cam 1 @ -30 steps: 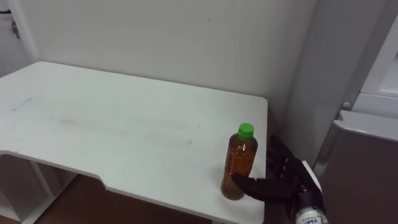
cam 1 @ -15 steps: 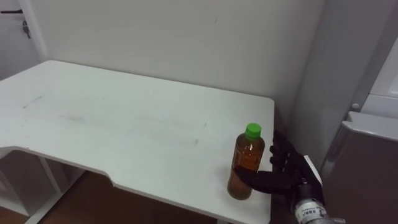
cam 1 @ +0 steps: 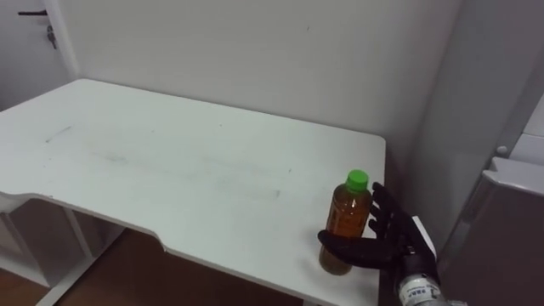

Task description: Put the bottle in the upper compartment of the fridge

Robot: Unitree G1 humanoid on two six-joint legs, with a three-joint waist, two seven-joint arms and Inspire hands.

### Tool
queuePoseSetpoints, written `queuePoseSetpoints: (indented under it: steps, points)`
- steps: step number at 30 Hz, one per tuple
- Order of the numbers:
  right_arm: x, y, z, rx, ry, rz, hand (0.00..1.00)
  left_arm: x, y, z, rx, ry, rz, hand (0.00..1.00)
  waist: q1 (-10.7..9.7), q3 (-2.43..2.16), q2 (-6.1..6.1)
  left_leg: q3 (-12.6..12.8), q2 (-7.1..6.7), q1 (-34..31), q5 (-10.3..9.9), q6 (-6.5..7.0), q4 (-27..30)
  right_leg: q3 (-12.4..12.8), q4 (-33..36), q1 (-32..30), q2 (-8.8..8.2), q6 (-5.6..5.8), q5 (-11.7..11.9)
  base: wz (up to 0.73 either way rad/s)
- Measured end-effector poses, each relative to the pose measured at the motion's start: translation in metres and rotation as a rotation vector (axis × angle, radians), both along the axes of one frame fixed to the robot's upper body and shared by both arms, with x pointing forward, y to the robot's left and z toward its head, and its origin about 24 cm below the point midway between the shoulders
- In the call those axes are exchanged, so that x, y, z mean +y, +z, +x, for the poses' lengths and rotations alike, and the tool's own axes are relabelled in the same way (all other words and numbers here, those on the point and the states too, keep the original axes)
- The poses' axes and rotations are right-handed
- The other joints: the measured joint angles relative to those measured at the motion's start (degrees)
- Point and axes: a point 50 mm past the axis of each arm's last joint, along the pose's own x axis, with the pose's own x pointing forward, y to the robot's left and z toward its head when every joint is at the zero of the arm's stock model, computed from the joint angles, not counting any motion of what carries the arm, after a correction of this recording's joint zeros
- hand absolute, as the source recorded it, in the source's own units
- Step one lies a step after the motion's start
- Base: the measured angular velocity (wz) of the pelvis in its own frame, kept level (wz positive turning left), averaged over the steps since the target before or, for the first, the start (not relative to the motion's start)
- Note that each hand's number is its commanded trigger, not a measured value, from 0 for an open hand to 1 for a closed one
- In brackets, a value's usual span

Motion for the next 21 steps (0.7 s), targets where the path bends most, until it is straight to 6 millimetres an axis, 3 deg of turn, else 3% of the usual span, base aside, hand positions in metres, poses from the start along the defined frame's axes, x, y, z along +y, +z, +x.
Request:
queuePoseSetpoints:
  steps: [9, 15, 21]
  points:
    - [0.003, 0.002, 0.014, 0.020, 0.002, -0.026, 0.00, -0.003, -0.001, -0.001, 0.006, -0.021, -0.003, 0.00, 0.4, 0.04, -0.14, -0.4, -0.16, -0.8, 0.2, 0.05, 0.3, -0.5, 0.2, -0.8, -0.15, -0.01, 0.0, 0.02]
    - [0.006, -0.001, 0.013, 0.034, 0.018, -0.042, 0.00, -0.003, 0.000, 0.001, 0.000, -0.022, -0.003, 0.00, 1.7, 0.03, -0.16, -0.9, -0.28, -0.8, 0.2, 0.03, 0.3, -0.9, 0.2, -0.8, -0.23, 0.01, 0.0, 0.03]
    - [0.005, -0.003, 0.013, 0.040, 0.015, -0.041, 0.00, -0.002, 0.000, 0.003, -0.002, -0.024, -0.001, 0.00, 1.7, 0.11, -0.35, -1.1, -0.44, -1.0, 0.3, 0.14, 0.1, -1.1, 0.4, -0.8, -0.39, 0.03, 0.0, 0.00]
